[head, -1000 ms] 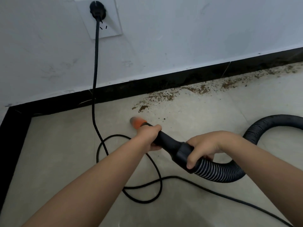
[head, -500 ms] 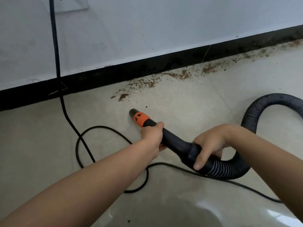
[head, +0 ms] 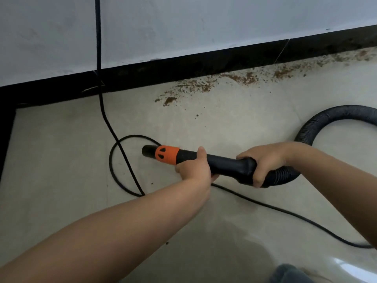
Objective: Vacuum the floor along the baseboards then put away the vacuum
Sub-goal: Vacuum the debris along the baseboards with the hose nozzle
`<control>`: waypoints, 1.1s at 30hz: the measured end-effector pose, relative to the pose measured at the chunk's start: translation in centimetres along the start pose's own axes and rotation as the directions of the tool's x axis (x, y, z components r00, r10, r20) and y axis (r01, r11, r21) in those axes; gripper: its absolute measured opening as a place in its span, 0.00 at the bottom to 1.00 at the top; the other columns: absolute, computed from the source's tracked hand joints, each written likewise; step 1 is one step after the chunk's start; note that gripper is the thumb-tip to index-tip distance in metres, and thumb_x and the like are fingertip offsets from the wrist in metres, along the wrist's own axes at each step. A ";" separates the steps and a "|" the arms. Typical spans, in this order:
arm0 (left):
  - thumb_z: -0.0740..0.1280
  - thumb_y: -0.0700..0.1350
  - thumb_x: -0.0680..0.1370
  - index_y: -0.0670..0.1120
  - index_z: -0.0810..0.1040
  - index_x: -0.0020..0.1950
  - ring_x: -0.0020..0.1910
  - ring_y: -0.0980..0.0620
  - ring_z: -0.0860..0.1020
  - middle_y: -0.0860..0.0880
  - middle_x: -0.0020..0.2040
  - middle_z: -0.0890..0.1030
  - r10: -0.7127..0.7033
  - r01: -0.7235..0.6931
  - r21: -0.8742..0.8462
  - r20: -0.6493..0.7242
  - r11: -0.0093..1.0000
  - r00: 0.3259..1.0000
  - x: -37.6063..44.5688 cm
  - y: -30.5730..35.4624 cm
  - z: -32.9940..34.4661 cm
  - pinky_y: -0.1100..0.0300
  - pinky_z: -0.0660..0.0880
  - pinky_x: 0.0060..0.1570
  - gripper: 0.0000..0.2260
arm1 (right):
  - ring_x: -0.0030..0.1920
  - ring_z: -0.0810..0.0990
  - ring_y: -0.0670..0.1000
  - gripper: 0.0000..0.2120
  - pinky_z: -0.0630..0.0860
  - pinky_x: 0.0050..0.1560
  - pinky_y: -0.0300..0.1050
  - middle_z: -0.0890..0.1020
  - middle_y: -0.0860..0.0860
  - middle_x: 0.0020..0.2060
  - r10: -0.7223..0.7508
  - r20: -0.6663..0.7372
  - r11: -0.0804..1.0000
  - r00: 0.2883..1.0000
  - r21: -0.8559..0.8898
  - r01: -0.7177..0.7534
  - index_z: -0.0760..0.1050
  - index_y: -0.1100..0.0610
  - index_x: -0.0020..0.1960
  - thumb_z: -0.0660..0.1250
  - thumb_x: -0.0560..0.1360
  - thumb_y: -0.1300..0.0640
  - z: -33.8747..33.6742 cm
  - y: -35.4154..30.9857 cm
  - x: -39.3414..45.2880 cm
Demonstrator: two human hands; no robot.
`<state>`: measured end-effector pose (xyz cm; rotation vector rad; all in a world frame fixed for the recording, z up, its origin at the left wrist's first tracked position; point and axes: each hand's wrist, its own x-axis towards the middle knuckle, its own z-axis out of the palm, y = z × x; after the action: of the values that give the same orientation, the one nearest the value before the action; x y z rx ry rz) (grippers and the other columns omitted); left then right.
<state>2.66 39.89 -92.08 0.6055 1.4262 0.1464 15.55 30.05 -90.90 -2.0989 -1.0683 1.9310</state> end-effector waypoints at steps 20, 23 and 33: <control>0.62 0.50 0.78 0.42 0.62 0.68 0.36 0.50 0.73 0.44 0.51 0.74 0.126 -0.142 -0.066 -0.203 0.988 0.971 -0.5 -0.1 -2.3 0.55 0.77 0.41 0.21 | 0.35 0.79 0.53 0.36 0.78 0.32 0.39 0.78 0.59 0.40 0.001 0.142 0.989 0.990 0.148 -0.023 0.73 0.64 0.53 0.71 0.45 0.55 0.4 -4.3 1.7; 0.61 0.52 0.78 0.42 0.65 0.67 0.41 0.47 0.76 0.43 0.54 0.77 0.153 -0.173 -0.055 -0.258 0.983 0.954 0.4 0.5 -3.6 0.52 0.79 0.48 0.21 | 0.33 0.79 0.53 0.31 0.77 0.31 0.39 0.79 0.58 0.37 -0.029 0.163 0.991 0.986 0.131 0.008 0.74 0.62 0.48 0.71 0.45 0.55 0.5 -6.0 3.0; 0.59 0.51 0.79 0.41 0.65 0.68 0.39 0.49 0.77 0.41 0.57 0.77 0.212 -0.210 0.030 -0.187 0.977 0.959 1.7 2.1 -5.0 0.55 0.78 0.38 0.21 | 0.38 0.81 0.54 0.25 0.78 0.40 0.42 0.81 0.54 0.38 -0.020 0.064 0.999 0.998 0.043 0.018 0.76 0.57 0.44 0.73 0.47 0.54 1.0 -7.6 3.8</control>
<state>-1.25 43.95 -92.65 0.7679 1.5441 0.3747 11.28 37.45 -90.39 -2.0106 -1.0457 2.0068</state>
